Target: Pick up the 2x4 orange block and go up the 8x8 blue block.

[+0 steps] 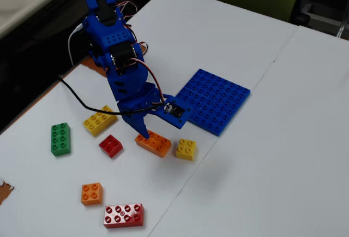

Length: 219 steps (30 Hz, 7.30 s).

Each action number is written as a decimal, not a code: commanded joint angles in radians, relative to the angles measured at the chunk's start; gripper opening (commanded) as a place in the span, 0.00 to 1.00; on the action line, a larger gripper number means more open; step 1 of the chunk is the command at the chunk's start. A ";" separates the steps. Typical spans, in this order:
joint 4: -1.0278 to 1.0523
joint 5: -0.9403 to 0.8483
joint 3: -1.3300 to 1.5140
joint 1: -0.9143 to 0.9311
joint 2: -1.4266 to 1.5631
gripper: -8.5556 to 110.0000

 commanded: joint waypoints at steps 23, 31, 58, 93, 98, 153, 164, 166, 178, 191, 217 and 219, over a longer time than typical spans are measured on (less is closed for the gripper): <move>-0.089 0.040 -0.054 0.038 -0.115 0.34; -0.104 0.043 -0.055 0.037 -0.144 0.34; -0.104 0.083 -0.055 0.025 -0.172 0.28; -0.106 0.112 -0.044 0.015 -0.181 0.07; -0.103 0.117 -0.052 0.015 -0.156 0.07; 0.133 0.689 -0.029 -0.500 0.388 0.07; 0.156 0.713 -0.034 -0.546 0.302 0.07; 0.179 0.704 -0.044 -0.545 0.284 0.07; 0.189 0.730 -0.087 -0.531 0.201 0.07; 0.156 0.732 -0.126 -0.518 0.146 0.07; 0.221 0.658 -0.176 -0.482 0.118 0.07; 0.224 0.658 -0.178 -0.482 0.114 0.07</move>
